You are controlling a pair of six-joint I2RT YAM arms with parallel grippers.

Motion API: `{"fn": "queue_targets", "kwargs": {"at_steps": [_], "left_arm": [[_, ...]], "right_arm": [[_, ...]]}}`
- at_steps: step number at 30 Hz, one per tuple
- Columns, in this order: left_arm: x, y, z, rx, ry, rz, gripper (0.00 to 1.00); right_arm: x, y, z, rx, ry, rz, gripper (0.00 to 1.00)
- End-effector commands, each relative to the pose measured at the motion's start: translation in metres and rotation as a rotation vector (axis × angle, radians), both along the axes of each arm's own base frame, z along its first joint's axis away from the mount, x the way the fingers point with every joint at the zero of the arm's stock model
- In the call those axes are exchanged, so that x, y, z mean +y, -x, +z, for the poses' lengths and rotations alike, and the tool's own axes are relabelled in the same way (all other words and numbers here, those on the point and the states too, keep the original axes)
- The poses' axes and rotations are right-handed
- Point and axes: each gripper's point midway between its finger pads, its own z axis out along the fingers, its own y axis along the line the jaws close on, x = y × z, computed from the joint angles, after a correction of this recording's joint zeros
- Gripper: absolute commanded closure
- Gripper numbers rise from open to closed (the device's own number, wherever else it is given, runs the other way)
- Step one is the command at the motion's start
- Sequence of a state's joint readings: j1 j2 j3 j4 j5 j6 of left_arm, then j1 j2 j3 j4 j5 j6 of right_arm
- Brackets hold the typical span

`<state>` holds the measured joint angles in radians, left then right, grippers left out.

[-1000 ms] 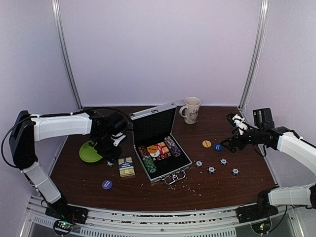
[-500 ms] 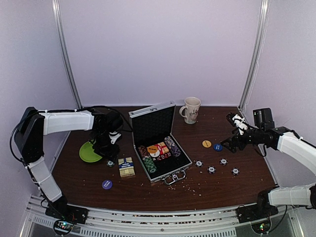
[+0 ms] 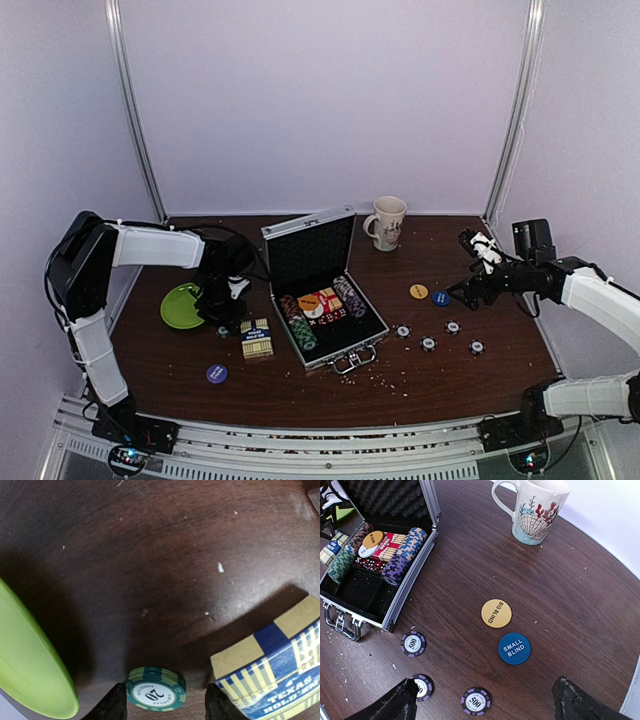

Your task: Pack up texas hold em set

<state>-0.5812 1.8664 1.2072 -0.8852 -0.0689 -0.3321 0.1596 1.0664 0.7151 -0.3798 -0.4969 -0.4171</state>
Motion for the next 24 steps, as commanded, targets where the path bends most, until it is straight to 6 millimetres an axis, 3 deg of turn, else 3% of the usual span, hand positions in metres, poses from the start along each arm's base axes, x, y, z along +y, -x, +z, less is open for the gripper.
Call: {"fn": "queue_targets", "kwargs": {"at_steps": [1,7,15,24], "left_arm": [[0.004,-0.008,-0.01,-0.014,0.003,0.027,0.43],[0.011,-0.006,-0.013,-0.014,-0.012,0.037,0.44],[0.008,-0.011,0.023,-0.109,0.051,0.034,0.44],[0.017,-0.004,-0.001,-0.053,-0.013,0.038,0.58]], "right_arm": [[0.0,-0.003,0.005,-0.01,0.012,0.0,0.05],[0.0,-0.003,0.003,-0.002,0.016,0.001,0.05],[0.0,-0.004,-0.001,0.011,0.02,0.003,0.05],[0.0,-0.004,-0.003,0.019,0.021,0.003,0.05]]}}
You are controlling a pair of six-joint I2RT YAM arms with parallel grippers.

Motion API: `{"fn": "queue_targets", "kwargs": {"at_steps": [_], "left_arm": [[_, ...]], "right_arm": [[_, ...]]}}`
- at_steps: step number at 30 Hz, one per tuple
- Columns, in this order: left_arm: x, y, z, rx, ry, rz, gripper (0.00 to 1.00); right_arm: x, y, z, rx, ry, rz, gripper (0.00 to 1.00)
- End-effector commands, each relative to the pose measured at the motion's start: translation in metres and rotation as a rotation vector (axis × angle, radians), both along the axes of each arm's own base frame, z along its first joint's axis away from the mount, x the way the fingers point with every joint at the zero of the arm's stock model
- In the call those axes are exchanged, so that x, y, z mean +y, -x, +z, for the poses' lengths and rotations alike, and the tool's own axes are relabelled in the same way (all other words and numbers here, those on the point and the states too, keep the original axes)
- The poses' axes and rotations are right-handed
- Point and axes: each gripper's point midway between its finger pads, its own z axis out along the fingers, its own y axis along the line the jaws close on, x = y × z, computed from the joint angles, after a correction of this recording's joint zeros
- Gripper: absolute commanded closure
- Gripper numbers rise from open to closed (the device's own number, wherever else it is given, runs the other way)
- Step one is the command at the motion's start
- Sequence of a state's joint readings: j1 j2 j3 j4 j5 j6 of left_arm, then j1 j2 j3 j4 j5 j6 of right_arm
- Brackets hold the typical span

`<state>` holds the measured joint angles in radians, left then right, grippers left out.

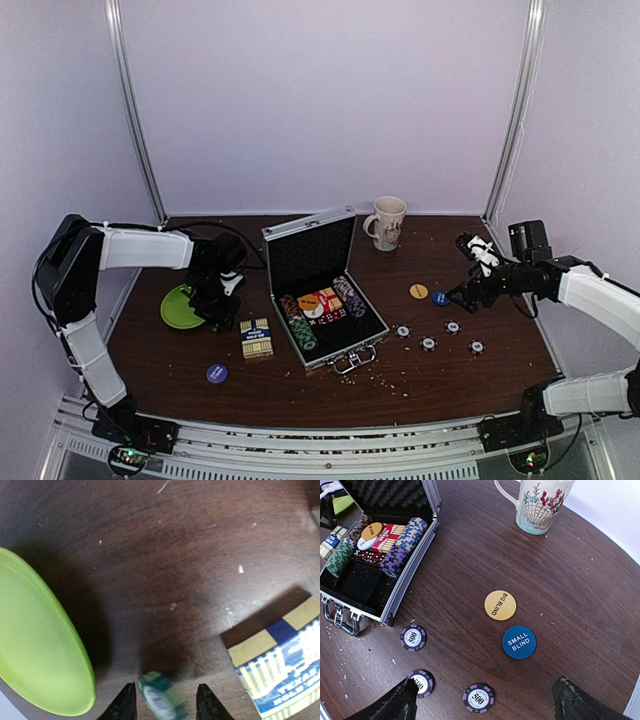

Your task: Pack up texas hold em set

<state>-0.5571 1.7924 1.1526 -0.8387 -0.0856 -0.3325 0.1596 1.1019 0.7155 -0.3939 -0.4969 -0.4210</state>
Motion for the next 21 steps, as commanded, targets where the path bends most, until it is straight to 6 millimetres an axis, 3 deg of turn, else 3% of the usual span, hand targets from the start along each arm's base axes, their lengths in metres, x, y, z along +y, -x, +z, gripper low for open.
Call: {"fn": "queue_targets", "kwargs": {"at_steps": [1,3,7,15,17,21], "left_arm": [[0.007,0.001,-0.013,0.015,-0.034,0.011,0.59],[0.004,0.001,-0.012,0.013,-0.016,0.005,0.59],[0.001,0.001,-0.01,0.006,0.003,0.003,0.48],[0.006,0.008,-0.02,0.042,-0.018,0.017,0.47],[0.005,0.006,-0.014,0.022,-0.008,0.022,0.47],[0.004,-0.003,0.017,-0.072,0.03,0.037,0.46]], "right_arm": [[0.0,-0.005,0.01,-0.028,0.011,0.001,0.05],[0.0,-0.005,0.01,-0.027,0.011,0.001,0.05],[0.0,-0.005,0.01,-0.026,0.011,0.001,0.05],[0.0,-0.005,0.008,-0.021,0.01,0.003,0.05],[0.0,-0.005,0.008,-0.02,0.011,0.004,0.05],[0.0,-0.005,0.008,-0.018,0.011,0.004,0.05]]}}
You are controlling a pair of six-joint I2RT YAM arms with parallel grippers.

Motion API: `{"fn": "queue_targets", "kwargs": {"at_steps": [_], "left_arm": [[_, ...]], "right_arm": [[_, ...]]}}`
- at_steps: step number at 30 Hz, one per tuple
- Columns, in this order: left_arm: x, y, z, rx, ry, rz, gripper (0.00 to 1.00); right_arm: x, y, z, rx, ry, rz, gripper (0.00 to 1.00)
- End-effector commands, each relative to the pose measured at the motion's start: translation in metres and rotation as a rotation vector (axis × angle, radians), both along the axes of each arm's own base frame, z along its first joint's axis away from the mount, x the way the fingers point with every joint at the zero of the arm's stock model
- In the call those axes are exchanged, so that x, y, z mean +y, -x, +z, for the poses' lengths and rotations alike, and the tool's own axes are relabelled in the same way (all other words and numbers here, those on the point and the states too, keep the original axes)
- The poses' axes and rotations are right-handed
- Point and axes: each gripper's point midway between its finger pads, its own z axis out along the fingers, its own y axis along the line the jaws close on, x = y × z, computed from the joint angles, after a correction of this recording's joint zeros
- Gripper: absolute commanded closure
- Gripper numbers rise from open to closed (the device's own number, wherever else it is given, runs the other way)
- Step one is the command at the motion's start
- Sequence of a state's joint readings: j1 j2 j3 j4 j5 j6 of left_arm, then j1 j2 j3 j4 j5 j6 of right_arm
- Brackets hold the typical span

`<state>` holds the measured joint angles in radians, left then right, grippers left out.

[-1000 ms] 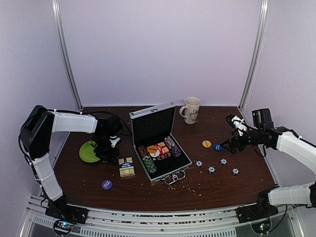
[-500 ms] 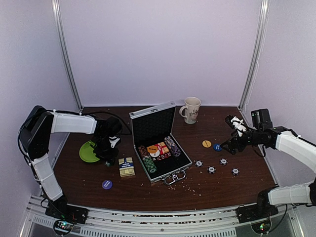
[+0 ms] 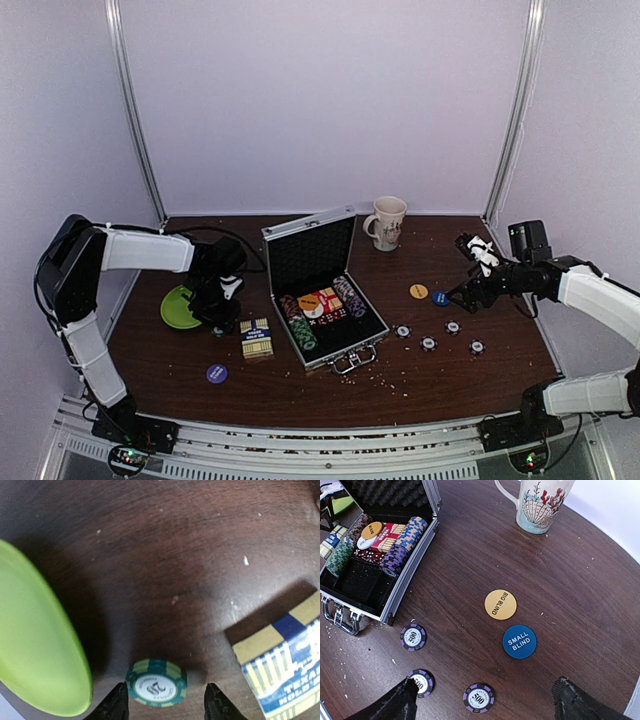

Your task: Pack up texas hold em set

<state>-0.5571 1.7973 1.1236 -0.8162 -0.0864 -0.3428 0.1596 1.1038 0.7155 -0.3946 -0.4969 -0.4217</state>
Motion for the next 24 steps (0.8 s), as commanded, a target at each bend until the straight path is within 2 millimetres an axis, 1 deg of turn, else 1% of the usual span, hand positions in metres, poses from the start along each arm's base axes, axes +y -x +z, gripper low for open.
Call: {"fn": "queue_targets", "kwargs": {"at_steps": [1,3,8,11,18,20,24], "left_arm": [[0.002,-0.007,0.028,-0.088,0.03,0.029,0.46],[0.003,-0.006,0.026,-0.074,0.019,0.026,0.45],[0.003,0.0,0.001,-0.004,0.0,0.024,0.43],[0.002,-0.001,-0.005,0.0,-0.006,0.029,0.42],[0.006,-0.006,-0.013,0.004,-0.044,0.025,0.41],[0.003,-0.006,-0.015,0.01,-0.034,0.021,0.43],[-0.002,-0.007,-0.013,0.011,-0.004,0.015,0.53]], "right_arm": [[0.0,-0.005,0.008,-0.021,0.011,0.004,0.05],[0.001,-0.006,0.008,-0.019,0.01,0.006,0.05],[0.001,-0.004,0.008,-0.014,0.009,0.007,0.05],[0.001,-0.004,0.009,-0.022,0.009,0.006,0.05],[0.001,-0.004,0.009,-0.02,0.008,0.007,0.05],[0.001,-0.004,0.009,-0.019,0.008,0.007,0.05],[0.001,-0.004,0.007,-0.012,0.009,0.008,0.05]]}}
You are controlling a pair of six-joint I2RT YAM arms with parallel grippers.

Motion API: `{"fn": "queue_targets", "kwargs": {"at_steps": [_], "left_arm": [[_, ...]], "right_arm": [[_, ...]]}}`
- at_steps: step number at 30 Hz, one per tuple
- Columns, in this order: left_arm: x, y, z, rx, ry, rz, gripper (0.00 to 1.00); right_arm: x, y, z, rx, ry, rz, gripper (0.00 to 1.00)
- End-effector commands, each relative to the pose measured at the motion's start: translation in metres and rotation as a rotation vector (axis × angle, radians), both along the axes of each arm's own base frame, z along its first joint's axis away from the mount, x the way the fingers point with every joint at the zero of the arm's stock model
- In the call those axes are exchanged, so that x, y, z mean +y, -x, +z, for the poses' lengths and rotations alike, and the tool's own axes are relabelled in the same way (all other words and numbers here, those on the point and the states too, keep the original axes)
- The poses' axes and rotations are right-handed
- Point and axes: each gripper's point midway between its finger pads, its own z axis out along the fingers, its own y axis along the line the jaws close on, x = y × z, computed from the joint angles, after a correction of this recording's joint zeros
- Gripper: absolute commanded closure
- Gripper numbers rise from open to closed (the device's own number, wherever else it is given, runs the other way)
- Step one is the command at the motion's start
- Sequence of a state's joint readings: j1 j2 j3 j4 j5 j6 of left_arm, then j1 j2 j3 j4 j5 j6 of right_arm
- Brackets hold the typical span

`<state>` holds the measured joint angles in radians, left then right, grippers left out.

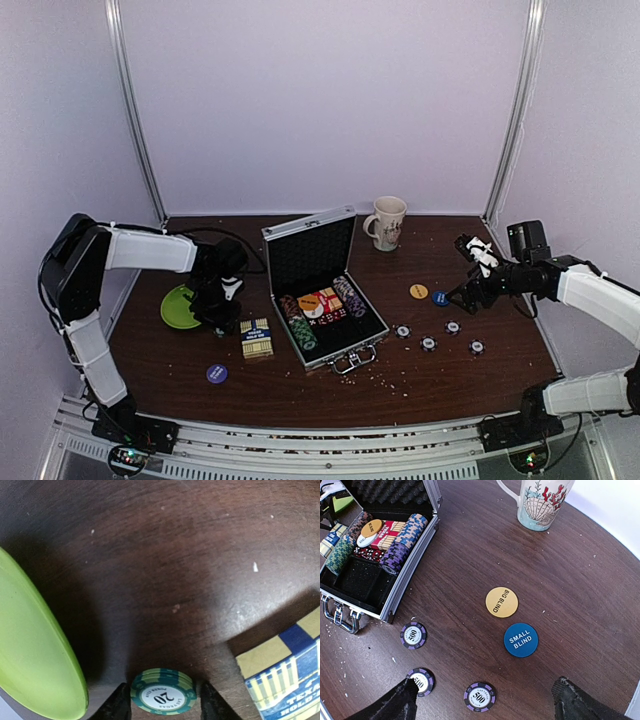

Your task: Pack up texas hold em set

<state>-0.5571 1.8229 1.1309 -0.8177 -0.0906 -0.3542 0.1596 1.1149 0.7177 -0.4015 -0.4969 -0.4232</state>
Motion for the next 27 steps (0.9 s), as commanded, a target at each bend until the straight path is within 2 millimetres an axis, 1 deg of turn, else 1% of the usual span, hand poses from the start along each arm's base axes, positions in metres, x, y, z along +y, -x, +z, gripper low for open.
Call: {"fn": "queue_targets", "kwargs": {"at_steps": [1,2,5,8,10,12,14,16,17,18,21,23,25,27], "left_arm": [[-0.004,-0.006,-0.007,-0.002,0.014,0.001,0.56],[-0.005,-0.005,-0.006,0.003,0.019,-0.003,0.59],[-0.001,0.002,-0.008,0.027,0.006,-0.008,0.75],[0.004,0.011,-0.005,0.034,0.004,0.002,0.83],[0.007,0.016,0.002,0.015,0.016,0.011,0.85],[0.004,0.023,0.014,-0.002,0.06,-0.008,0.85],[0.003,0.028,0.028,-0.045,0.085,-0.029,0.86],[-0.004,0.034,0.044,-0.095,0.116,-0.072,0.86],[-0.013,0.039,0.055,-0.132,0.142,-0.118,0.87],[-0.02,0.042,0.061,-0.162,0.16,-0.148,0.87],[-0.066,0.065,0.074,-0.226,0.228,-0.342,0.89],[-0.094,0.077,0.077,-0.257,0.249,-0.455,0.89],[-0.121,0.082,0.082,-0.28,0.257,-0.555,0.9],[-0.15,0.081,0.095,-0.324,0.25,-0.674,0.9]], "right_arm": [[0.001,-0.005,0.01,-0.026,0.005,0.007,0.05],[0.002,-0.005,0.009,-0.023,0.006,0.007,0.05],[0.002,-0.005,0.009,-0.02,0.007,0.008,0.05],[0.002,-0.005,0.008,-0.017,0.007,0.009,0.05],[0.002,-0.005,0.009,-0.019,0.006,0.009,0.05],[0.002,-0.005,0.009,-0.018,0.005,0.009,0.05],[0.002,-0.005,0.008,-0.013,0.003,0.01,0.05],[0.003,-0.005,0.008,-0.01,0.001,0.013,0.05],[0.003,-0.005,0.008,-0.009,0.0,0.013,0.05],[0.003,-0.006,0.008,-0.01,-0.001,0.015,0.05],[0.004,-0.006,0.008,-0.004,-0.004,0.017,0.05],[0.005,-0.005,0.009,-0.004,-0.009,0.019,0.05],[0.007,-0.005,0.01,-0.005,-0.015,0.022,0.05],[0.007,-0.004,0.012,-0.008,-0.021,0.023,0.05]]}}
